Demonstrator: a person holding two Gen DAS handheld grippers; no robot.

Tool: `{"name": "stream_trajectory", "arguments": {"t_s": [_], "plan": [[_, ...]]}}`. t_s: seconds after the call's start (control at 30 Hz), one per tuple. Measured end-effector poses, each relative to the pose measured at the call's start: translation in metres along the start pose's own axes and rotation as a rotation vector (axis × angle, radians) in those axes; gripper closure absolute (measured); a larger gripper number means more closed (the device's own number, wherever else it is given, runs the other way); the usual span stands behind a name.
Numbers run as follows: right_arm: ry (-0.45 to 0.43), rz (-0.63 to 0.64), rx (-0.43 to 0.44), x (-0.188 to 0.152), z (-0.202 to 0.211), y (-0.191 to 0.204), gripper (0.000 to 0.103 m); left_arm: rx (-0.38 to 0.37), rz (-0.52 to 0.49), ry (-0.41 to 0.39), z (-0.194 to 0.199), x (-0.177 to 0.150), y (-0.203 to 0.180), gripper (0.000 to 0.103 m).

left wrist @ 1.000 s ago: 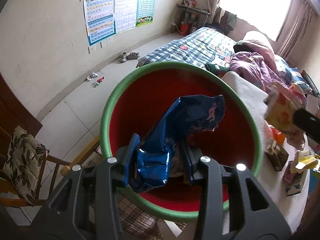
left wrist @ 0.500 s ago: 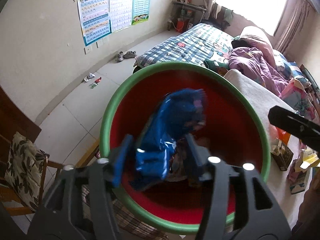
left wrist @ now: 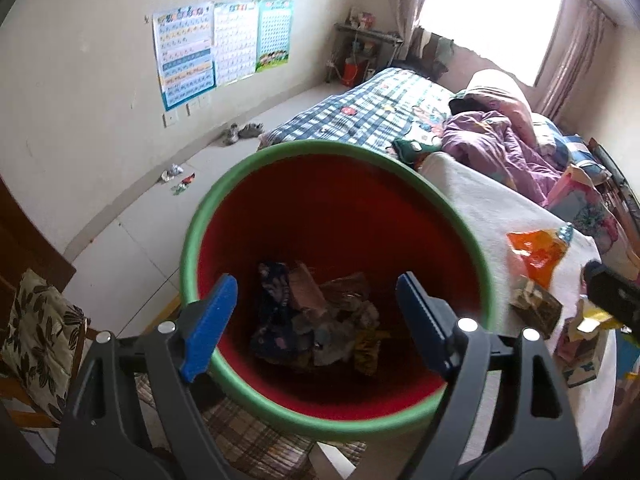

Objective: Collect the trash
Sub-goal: 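Move both grippers back over the table while the right gripper grasps the yellow carton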

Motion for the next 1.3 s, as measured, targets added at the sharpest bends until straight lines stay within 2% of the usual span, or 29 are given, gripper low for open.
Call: {"name": "stream_trajectory", "arguments": {"t_s": [0.27, 0.47, 0.6, 0.67, 0.77, 0.83, 1.0, 1.1, 1.3], "plan": [[-0.019, -0.090, -0.097, -0.049, 0.049, -0.062, 0.041, -0.063, -0.089, -0.004, 0.010, -0.010, -0.072, 0.022], [-0.018, -0.226, -0.175, -0.075, 0.087, -0.146, 0.041, -0.090, -0.146, -0.002, 0.019, -0.025, -0.132, 0.021], [-0.010, -0.241, -0.214, -0.079, 0.104, -0.190, 0.039, -0.120, -0.156, 0.027, 0.025, -0.042, -0.164, 0.021], [0.013, -0.198, -0.227, -0.073, 0.106, -0.206, 0.034, -0.128, -0.175, 0.043, 0.028, -0.054, -0.181, 0.018], [0.064, -0.027, -0.260, -0.055, 0.101, -0.214, 0.027, -0.141, -0.174, 0.067, 0.030, -0.066, -0.197, 0.017], [0.099, 0.127, -0.275, -0.039, 0.095, -0.209, 0.027, -0.140, -0.165, 0.078, 0.031, -0.071, -0.203, 0.017], [0.208, 0.425, -0.232, -0.027, 0.065, -0.187, 0.022, -0.137, -0.111, 0.097, 0.032, -0.079, -0.210, 0.017], [0.309, 0.499, -0.189, -0.031, 0.044, -0.185, 0.022, -0.127, -0.103, 0.098, 0.035, -0.082, -0.212, 0.016], [0.492, 0.561, -0.106, -0.039, 0.020, -0.190, 0.022, -0.102, -0.075, 0.119, 0.030, -0.084, -0.205, 0.016]]}}
Point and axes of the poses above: each gripper's, at about its wrist camera, not at the fingertips, and z roughly against the way its jaws point, y to its left, x to its top, the point moved 9 cm from there along -z, roughly the way its jaws point, and after that the axes turned 7 degrees about -z, right-handed, at the moved point
